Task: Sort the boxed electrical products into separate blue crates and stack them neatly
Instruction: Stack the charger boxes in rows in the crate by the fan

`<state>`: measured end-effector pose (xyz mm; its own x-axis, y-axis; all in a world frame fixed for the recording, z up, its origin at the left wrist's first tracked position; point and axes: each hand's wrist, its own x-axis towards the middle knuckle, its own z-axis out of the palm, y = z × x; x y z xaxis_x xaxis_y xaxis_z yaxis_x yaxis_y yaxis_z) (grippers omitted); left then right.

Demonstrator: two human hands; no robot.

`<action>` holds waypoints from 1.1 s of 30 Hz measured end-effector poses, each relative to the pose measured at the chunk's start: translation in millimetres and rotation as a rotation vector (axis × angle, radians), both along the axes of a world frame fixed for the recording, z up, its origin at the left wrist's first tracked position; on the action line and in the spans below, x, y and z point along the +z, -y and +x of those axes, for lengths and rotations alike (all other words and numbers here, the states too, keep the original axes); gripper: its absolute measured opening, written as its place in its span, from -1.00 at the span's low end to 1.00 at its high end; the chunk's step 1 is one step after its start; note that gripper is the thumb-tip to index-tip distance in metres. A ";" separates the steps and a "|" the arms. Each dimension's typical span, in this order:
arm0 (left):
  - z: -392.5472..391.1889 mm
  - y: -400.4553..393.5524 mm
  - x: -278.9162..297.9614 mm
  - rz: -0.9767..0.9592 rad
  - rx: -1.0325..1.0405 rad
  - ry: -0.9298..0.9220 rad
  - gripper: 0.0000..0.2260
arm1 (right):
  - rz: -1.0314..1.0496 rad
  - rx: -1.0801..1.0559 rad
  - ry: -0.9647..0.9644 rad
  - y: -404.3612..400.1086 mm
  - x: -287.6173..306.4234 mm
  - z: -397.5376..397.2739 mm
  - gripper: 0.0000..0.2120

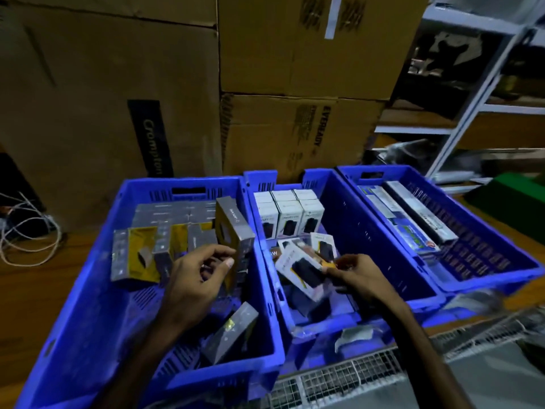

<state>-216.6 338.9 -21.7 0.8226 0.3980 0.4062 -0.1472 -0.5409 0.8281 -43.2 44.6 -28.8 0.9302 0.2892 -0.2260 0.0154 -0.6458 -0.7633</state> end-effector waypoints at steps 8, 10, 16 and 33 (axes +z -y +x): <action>9.4 -8.4 -6.8 -0.005 0.139 -0.072 -0.89 | 0.106 -0.028 0.338 -42.9 4.9 12.3 -0.57; 7.6 -10.5 -6.6 -0.010 0.186 -0.082 -0.86 | 0.179 0.079 0.411 -60.6 8.0 7.6 -0.67; -8.9 -26.1 -7.4 -0.025 0.337 -0.106 -0.88 | 0.325 0.355 0.587 -128.4 38.3 -21.5 -0.80; 8.3 -131.5 2.2 0.366 0.517 -0.425 -0.67 | -0.335 0.789 0.499 -300.0 22.1 -25.3 -0.48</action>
<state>-208.3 470.4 -19.5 0.6832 0.6761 0.2761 0.4910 -0.7051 0.5116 -68.6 344.6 -6.7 0.5096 0.8593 -0.0443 0.8037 -0.4938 -0.3320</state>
